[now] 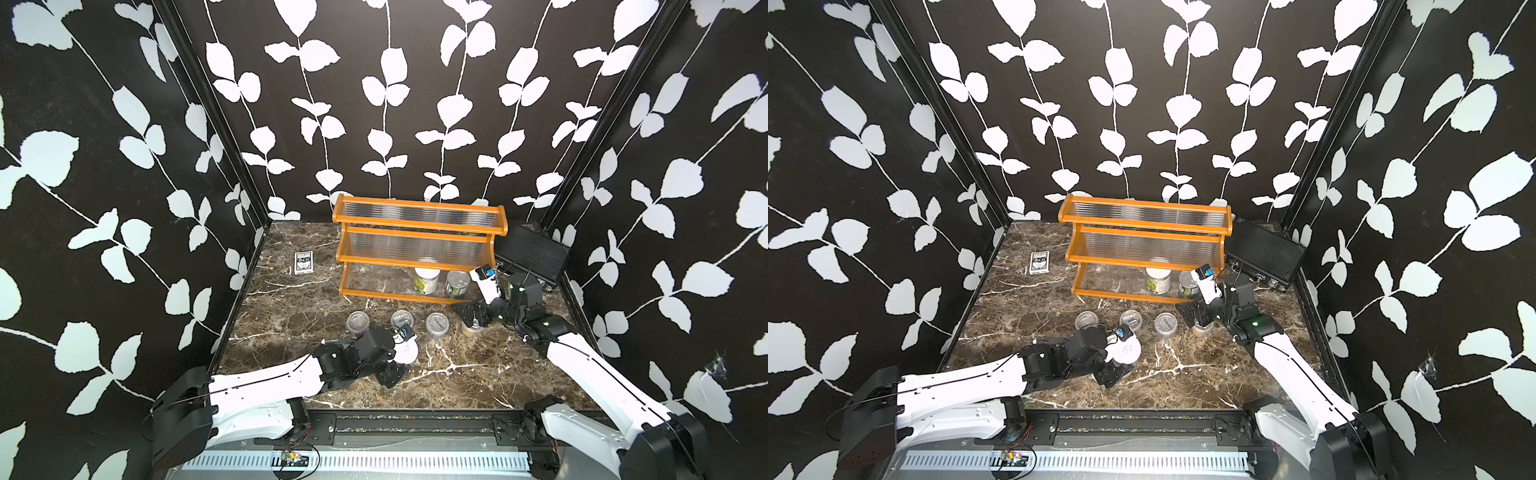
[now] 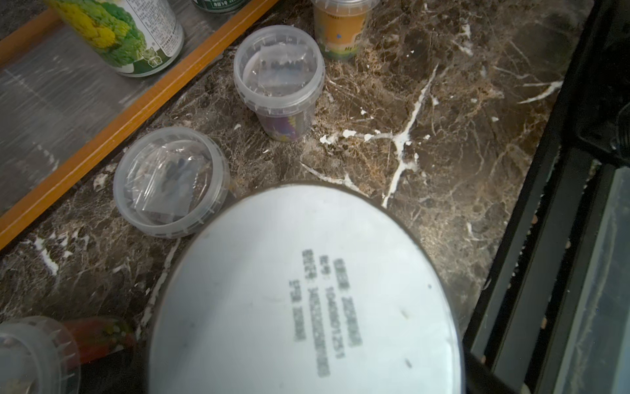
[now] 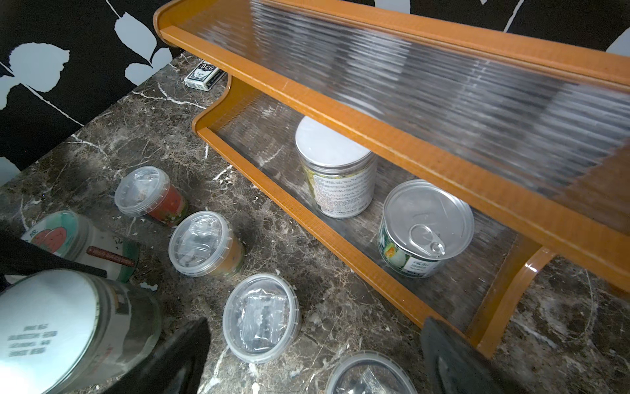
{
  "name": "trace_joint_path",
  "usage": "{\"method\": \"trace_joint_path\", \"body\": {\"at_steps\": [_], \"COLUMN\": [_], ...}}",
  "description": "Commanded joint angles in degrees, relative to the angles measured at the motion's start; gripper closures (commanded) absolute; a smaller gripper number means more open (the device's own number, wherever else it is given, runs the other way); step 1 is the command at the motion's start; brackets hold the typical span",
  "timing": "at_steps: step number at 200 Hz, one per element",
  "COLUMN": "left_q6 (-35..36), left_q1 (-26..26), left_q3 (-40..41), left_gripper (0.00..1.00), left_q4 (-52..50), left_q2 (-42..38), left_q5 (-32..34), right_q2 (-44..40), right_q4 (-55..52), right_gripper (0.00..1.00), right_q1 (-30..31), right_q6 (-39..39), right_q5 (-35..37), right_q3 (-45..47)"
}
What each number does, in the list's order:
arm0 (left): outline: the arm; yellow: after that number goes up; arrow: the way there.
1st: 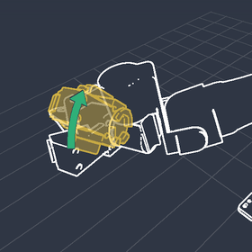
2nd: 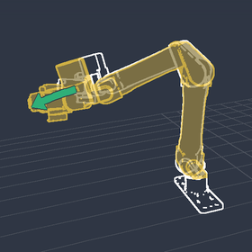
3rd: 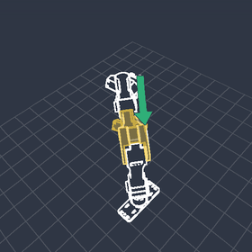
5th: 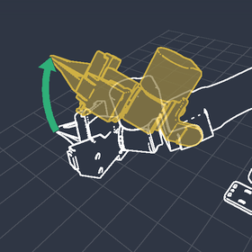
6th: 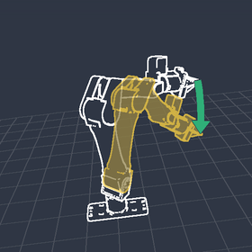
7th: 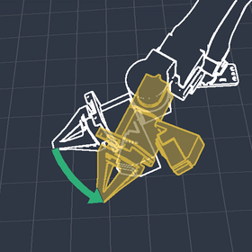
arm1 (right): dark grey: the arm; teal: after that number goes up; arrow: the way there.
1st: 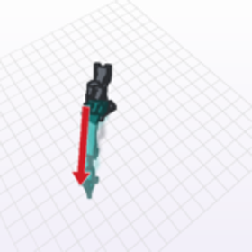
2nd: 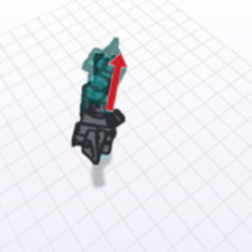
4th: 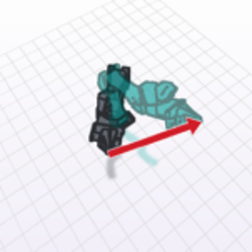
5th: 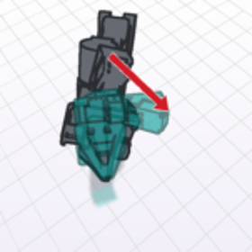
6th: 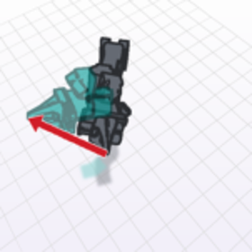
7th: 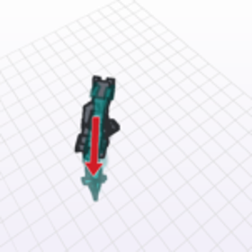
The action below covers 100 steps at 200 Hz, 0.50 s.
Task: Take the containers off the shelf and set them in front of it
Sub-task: Place the container at the center of the board.
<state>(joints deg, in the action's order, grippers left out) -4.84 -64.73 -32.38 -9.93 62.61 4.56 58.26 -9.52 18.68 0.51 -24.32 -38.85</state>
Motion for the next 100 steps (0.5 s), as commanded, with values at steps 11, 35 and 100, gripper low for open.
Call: {"method": "trace_joint_path", "body": {"at_steps": [11,35,100], "left_q6": [0.3,0.0,0.0], "left_q1": [0.0,0.0,0.0], "left_q3": [1.1,1.7,2.0], "left_gripper": [0.16,0.14,0.01], "left_q4": [5.2,4.4,0.6], "left_q2": [1.0,1.5,-2.1], "left_q5": [-0.2,0.6,1.6], "right_q2": [-1.9,-2.5,-2.6], "right_q4": [-0.9,-1.6,-2.0], "right_gripper": [0.00,0.00,0.00], "right_q1": [-0.2,-0.2,-0.3], "right_q6": [0.6,0.9,0.7], "right_q5": [0.3,0.5,-0.4], "right_q3": [-1.8,-1.9,-2.0]}}
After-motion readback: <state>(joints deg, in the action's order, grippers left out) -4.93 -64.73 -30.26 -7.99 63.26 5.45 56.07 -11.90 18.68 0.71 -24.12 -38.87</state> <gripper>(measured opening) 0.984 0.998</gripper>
